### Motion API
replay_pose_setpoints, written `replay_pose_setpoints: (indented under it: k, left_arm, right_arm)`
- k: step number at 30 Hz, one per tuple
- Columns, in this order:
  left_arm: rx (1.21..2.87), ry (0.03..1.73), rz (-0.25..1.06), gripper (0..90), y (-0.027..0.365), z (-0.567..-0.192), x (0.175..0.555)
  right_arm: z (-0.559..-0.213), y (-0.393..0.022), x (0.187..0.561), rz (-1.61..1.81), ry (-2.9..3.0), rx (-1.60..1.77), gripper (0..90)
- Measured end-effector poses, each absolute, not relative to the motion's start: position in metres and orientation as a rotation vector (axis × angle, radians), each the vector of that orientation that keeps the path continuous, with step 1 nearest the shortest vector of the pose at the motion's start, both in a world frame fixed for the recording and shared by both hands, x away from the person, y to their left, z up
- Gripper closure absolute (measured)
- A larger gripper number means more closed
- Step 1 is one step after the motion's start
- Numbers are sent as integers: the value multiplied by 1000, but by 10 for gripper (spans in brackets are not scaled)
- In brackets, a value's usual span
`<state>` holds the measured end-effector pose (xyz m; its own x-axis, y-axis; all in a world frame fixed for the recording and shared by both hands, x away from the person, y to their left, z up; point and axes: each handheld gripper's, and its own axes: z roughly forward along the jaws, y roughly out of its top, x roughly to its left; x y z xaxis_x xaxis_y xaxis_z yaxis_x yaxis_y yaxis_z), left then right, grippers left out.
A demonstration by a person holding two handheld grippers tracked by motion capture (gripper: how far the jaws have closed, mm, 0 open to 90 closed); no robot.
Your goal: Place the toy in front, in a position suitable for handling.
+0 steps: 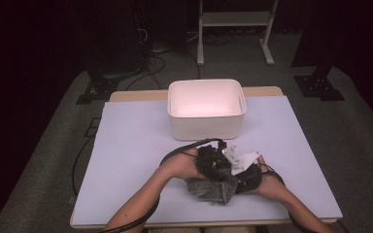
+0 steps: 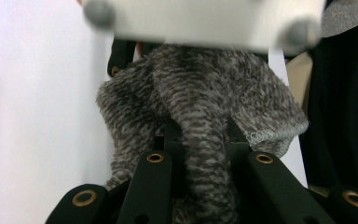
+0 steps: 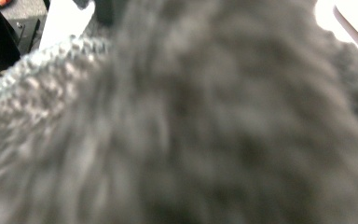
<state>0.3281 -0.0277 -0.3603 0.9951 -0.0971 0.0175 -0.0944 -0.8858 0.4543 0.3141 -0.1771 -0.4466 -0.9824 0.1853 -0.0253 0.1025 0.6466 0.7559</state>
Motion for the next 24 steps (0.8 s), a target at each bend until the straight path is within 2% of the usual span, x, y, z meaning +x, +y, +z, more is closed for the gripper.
replay_pose_setpoints:
  k: [9, 24]
  left_arm:
    - [2650, -118, -28, 785, -24, -361, 329]
    - [2583, 110, 2, 784, 76, -368, 333]
  right_arm:
    - [-448, -179, 314, 1277, 2749, 246, 564]
    - [-444, -189, 319, 1236, 2809, 247, 566]
